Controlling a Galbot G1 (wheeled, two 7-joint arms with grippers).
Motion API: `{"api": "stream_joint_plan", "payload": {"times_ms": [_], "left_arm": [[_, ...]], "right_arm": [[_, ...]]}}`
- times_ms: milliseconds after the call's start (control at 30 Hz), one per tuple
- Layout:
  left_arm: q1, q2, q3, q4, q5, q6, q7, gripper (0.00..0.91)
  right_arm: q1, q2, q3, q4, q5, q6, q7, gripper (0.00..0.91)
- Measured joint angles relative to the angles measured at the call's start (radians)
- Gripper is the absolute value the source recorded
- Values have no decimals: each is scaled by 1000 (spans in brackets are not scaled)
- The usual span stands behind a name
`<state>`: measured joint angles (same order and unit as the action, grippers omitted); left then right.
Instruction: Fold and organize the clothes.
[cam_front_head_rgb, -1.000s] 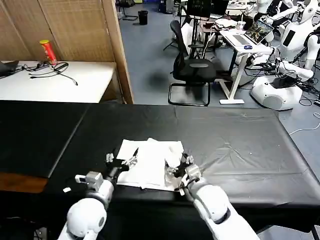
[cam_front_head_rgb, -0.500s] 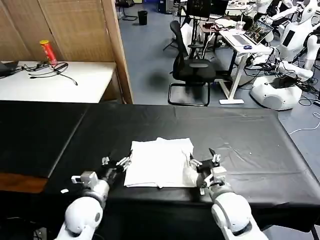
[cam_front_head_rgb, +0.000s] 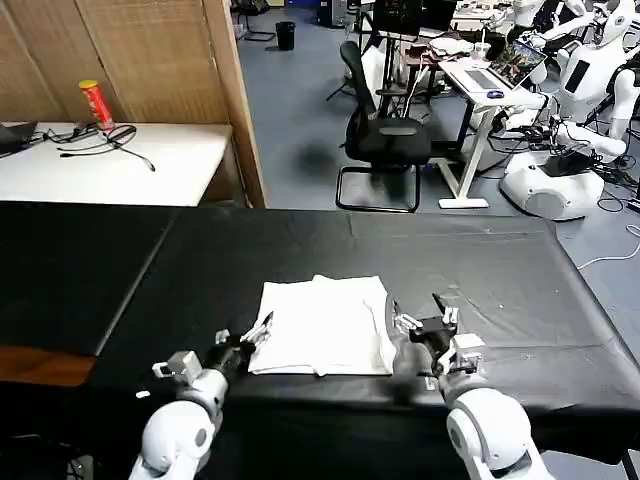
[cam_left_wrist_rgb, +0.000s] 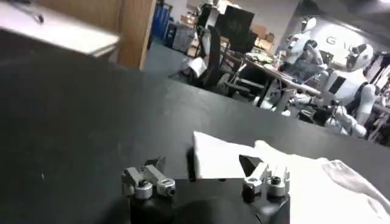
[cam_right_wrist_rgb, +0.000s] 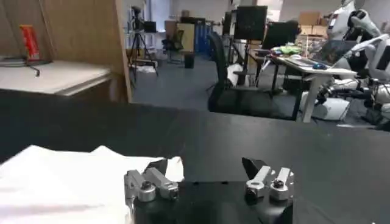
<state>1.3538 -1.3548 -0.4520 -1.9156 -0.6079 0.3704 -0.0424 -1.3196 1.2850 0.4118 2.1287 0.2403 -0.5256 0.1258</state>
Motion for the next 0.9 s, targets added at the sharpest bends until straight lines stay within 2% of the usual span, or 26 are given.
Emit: {"api": "stream_joint_plan", "payload": {"times_ms": [67, 133, 200, 233, 267, 300, 567, 767, 900], "left_arm": [[4, -4, 0, 7, -28, 1, 0, 468], [8, -7, -1, 16, -40, 2, 0, 458], [11, -8, -1, 21, -44, 2, 0, 322], [11, -8, -1, 22, -56, 3, 0, 146], [11, -9, -1, 22, -66, 5, 0, 39], [10, -10, -1, 22, -76, 7, -1, 0], [-8, -4, -7, 9, -131, 27, -8, 0], [-29, 40, -32, -26, 21, 58, -1, 0], [-41, 130, -74, -50, 101, 64, -1, 0]], "right_arm": [[1, 0, 0, 4, 2, 2, -3, 878], [2, 0, 0, 9, 4, 4, -6, 878], [3, -1, 1, 12, 6, 5, -8, 878], [3, -1, 1, 14, 6, 6, -10, 878], [3, -1, 2, 15, 6, 7, -11, 878], [3, -1, 2, 15, 6, 8, -12, 878], [3, 4, 5, 16, 5, 16, -17, 878], [-2, -1, 29, 17, 4, 16, -17, 878], [-6, -4, 45, 8, 4, 17, -18, 878]]}}
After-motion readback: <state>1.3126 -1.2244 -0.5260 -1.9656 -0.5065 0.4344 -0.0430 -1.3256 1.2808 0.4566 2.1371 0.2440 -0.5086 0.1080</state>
